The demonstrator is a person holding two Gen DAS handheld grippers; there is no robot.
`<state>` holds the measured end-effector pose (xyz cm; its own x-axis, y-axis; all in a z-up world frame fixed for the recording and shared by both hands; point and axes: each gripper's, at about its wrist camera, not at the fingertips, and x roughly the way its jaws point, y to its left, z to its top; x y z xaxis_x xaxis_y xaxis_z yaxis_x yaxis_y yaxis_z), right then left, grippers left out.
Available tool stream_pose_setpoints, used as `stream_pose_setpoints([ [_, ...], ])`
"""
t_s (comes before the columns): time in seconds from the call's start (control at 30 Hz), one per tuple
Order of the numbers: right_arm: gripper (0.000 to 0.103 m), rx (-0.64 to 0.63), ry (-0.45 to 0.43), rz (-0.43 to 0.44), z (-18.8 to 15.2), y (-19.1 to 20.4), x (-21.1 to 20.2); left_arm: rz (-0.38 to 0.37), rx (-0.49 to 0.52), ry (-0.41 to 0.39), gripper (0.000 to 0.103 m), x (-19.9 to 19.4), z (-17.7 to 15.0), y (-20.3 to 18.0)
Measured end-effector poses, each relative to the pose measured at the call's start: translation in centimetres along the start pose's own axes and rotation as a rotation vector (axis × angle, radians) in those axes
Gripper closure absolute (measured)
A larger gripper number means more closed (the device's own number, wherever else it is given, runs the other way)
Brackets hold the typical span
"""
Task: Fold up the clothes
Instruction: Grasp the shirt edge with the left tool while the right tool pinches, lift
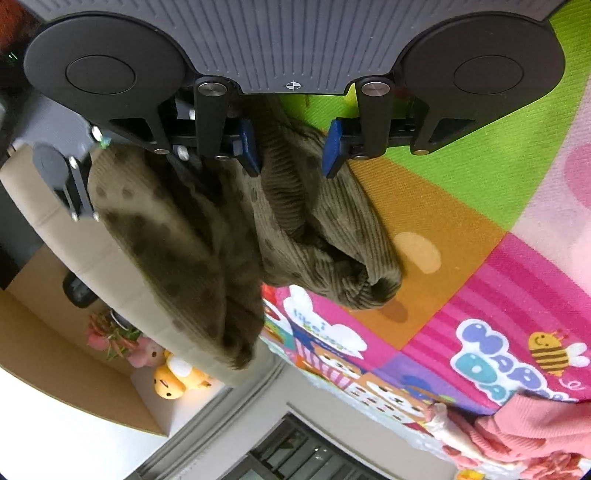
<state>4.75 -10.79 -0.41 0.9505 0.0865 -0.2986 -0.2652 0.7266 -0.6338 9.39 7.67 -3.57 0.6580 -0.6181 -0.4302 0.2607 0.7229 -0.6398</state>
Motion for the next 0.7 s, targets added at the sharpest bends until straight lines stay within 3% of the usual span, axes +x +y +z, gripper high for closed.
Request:
stream_pose_setpoints([
  [0.07,0.071,-0.008,0.007,0.07,0.6,-0.6,0.5,-0.008,-0.01,-0.001,0.062,0.0,0.0,0.2],
  [0.1,0.08,-0.007,-0.015,0.083,1.3,-1.0,-0.1,-0.011,-0.013,-0.001,0.062,0.0,0.0,0.3],
  [0.13,0.083,-0.01,-0.053,0.091,2.1,-1.3,-1.1,-0.014,-0.015,-0.001,0.063,0.0,0.0,0.4],
  [0.23,0.083,-0.053,-0.14,0.134,4.1,-1.3,-3.6,-0.027,-0.034,-0.003,0.065,0.0,0.0,0.8],
  [0.4,0.082,-0.14,-0.059,0.276,1.8,3.0,-3.2,-0.069,-0.105,-0.032,0.066,-1.3,0.2,2.0],
  [0.5,0.077,-0.132,-0.064,0.292,1.5,4.3,-3.2,-0.069,-0.143,-0.085,0.051,-3.8,0.6,3.4],
  [0.6,0.073,-0.094,-0.074,0.325,2.4,4.3,-3.0,-0.078,-0.19,-0.128,0.048,-5.5,1.4,4.5],
  [0.7,0.062,-0.042,-0.088,0.385,3.2,3.1,-3.7,-0.125,-0.239,-0.149,0.043,-5.9,2.1,4.7],
])
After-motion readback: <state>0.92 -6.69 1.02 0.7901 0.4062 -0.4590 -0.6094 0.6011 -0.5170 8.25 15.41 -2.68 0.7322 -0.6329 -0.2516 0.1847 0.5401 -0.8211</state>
